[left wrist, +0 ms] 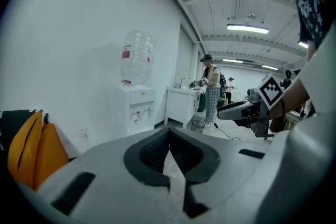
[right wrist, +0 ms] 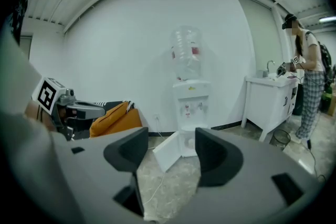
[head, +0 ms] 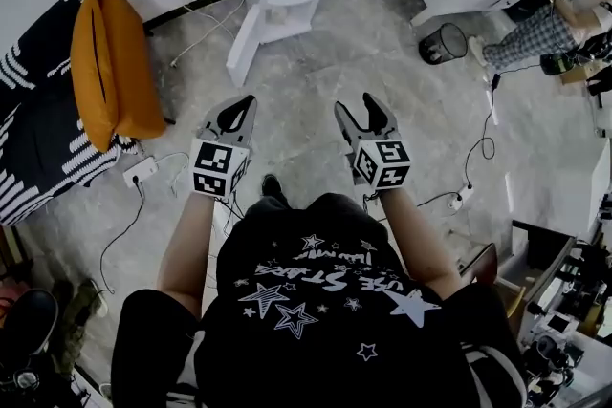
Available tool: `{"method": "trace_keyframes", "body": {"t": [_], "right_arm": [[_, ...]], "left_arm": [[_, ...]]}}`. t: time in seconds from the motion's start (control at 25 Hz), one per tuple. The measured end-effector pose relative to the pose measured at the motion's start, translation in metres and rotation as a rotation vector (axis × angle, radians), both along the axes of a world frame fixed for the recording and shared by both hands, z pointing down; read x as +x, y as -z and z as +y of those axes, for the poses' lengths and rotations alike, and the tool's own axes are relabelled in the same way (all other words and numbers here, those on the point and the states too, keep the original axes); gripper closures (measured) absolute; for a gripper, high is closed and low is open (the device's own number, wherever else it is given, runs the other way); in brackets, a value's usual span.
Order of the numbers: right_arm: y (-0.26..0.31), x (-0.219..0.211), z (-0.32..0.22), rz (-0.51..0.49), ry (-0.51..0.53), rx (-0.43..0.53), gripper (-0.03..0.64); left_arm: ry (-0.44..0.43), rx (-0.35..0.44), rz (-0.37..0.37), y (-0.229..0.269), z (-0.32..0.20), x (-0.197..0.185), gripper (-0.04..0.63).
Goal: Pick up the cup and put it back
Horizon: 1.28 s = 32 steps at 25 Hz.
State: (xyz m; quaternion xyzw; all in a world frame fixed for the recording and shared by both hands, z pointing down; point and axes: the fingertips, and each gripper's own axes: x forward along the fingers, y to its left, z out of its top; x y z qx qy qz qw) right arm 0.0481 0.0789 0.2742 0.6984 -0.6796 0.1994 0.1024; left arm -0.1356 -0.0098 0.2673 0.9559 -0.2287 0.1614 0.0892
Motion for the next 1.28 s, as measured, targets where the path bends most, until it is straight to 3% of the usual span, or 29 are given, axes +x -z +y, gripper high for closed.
{"method": "trace_keyframes", "body": {"t": [0.2,0.36,0.56,0.72,0.84,1.0,1.28], "right_arm": [[-0.022,0.007,-0.044,0.005,0.068,-0.065,0.339],[-0.044,0.025,-0.085,-0.01,0.134,-0.096,0.352],[-0.088,0.082,-0.147,0.01,0.236,-0.118,0.367],[-0.138,0.132,-0.202,0.002,0.272,-0.168,0.381],[-0.174,0.165,-0.226,0.017,0.314,-0.224,0.404],[-0.23,0.201,-0.25,0.028,0.327,-0.285,0.427],[-0.333,0.225,-0.264,0.074,0.245,-0.336,0.449]], "left_arm": [[0.146,-0.043,0.025,-0.008,-0.032,-0.021,0.584],[0.241,-0.054,-0.021,-0.025,-0.046,-0.028,0.584],[0.343,-0.07,-0.093,-0.051,-0.057,0.011,0.584],[0.507,-0.113,-0.157,-0.078,-0.076,0.044,0.584],[0.607,-0.096,-0.171,-0.095,-0.094,0.074,0.584],[0.647,-0.072,-0.18,-0.13,-0.117,0.111,0.585],[0.634,-0.151,-0.152,-0.228,-0.121,0.141,0.584]]}}
